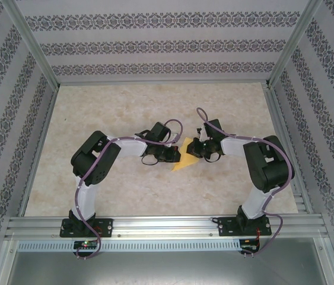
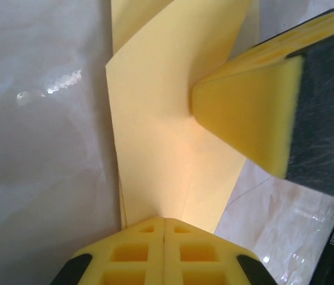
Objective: Fold a paper plane with a square sheet of paper (pick it up from the middle)
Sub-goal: Fourth fold the wing at the center of the table.
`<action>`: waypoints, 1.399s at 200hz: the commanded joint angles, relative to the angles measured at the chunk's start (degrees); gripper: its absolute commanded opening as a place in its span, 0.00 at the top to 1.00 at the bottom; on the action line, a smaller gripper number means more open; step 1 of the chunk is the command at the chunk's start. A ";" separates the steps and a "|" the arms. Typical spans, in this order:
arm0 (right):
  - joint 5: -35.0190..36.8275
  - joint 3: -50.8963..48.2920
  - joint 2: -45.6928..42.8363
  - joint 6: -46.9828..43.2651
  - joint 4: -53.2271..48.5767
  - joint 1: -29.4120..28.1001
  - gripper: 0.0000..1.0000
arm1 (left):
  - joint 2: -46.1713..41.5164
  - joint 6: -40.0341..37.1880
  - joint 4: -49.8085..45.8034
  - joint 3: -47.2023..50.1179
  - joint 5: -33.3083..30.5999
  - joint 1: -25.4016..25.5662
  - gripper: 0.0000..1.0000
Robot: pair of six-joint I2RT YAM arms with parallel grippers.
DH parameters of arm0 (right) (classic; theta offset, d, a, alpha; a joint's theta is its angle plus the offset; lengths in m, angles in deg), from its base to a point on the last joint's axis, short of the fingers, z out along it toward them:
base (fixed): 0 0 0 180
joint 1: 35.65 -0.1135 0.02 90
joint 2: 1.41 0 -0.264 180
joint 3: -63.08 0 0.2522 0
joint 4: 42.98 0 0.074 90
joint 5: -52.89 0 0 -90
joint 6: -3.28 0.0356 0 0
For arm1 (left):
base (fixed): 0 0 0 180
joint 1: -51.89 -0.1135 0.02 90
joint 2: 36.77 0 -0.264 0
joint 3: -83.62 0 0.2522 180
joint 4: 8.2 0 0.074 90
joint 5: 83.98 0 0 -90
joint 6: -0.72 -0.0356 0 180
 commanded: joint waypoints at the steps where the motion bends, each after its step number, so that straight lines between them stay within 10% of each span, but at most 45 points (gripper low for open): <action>1: 3.86 2.06 -3.31 -0.01 -1.71 -1.37 0.90 | 1.14 -1.90 -3.17 -1.18 -0.64 0.88 0.96; 87: 5.61 3.19 0.83 3.40 -1.95 -6.07 0.90 | 1.35 -1.21 -3.40 -0.92 -1.51 0.83 0.97; 209: 6.75 2.72 -1.00 -1.14 -2.88 5.89 0.90 | 1.18 -0.85 -8.46 0.32 -4.07 0.84 1.00; 280: 3.59 2.19 -5.16 3.21 1.21 -0.81 0.90 | 1.55 -1.29 -8.59 -1.06 -3.55 0.92 1.00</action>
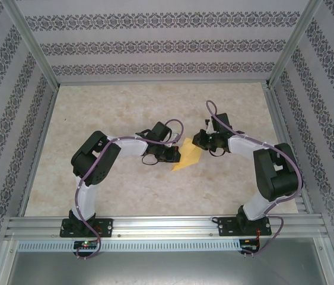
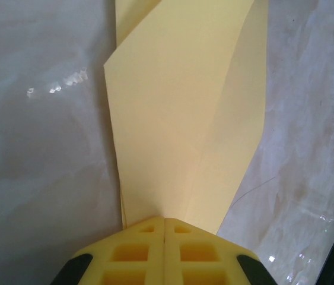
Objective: Fold a paper plane with a square sheet of paper (pick it up from the middle)
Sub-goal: Fourth fold the wing at the center of the table.
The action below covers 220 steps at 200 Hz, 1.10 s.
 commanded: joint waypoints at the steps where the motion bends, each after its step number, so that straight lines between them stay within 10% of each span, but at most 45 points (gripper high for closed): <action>1: -0.76 0.87 1.02 1.85 2.33 -3.18 0.90 | 1.50 -0.63 -5.77 0.02 -2.08 0.62 1.00; 59: -2.03 1.44 8.82 3.59 5.19 -5.32 0.90 | 1.58 -0.17 -6.53 0.16 -2.61 0.62 1.00; 146: -0.45 3.83 14.12 -0.53 4.39 8.69 0.90 | 1.35 -0.33 -6.53 1.29 -2.16 0.62 1.00; 220: -0.57 4.27 5.03 -0.02 2.03 9.60 0.89 | 1.49 -0.42 -5.91 0.81 -1.54 0.62 1.00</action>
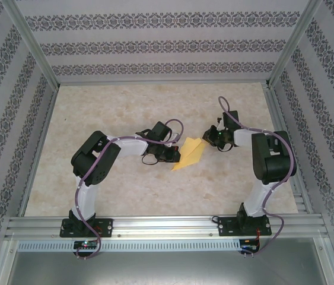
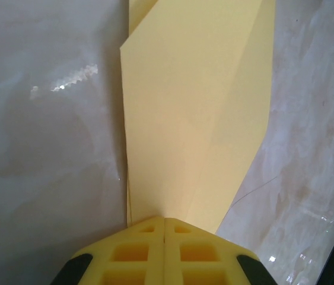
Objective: Fold a paper plane with a square sheet of paper (pick it up from the middle)
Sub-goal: Fourth fold the wing at the center of the table.
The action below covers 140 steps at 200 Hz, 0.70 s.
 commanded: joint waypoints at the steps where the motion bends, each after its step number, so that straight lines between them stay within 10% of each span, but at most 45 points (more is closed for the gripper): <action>1: 0.95 0.21 -4.80 -0.95 -0.32 -1.10 0.89 | 1.49 -0.44 -5.08 1.15 -1.31 0.62 1.00; 140: -3.97 -7.87 -2.03 8.20 5.60 -14.47 0.91 | 0.41 -0.52 -3.54 -0.53 -0.85 0.66 1.00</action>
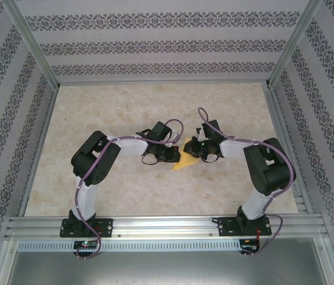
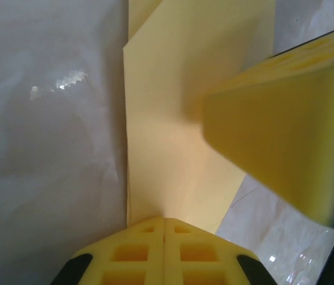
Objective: Fold a paper plane with a square sheet of paper (pick it up from the middle)
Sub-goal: Fourth fold the wing at the center of the table.
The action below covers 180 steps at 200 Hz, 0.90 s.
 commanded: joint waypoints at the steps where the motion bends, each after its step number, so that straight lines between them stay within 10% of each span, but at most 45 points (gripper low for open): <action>1: -0.38 -0.86 2.08 1.13 1.80 0.19 0.91 | 0.33 -0.55 -3.43 -0.40 -0.84 0.64 1.00; 81: 1.57 -1.62 5.13 -0.77 -0.54 2.11 0.91 | -3.74 1.52 6.84 1.80 8.78 0.75 0.84; 180: 2.94 -0.15 7.17 -1.28 -3.52 2.50 0.91 | -2.07 -2.82 -4.62 1.82 3.21 1.33 0.79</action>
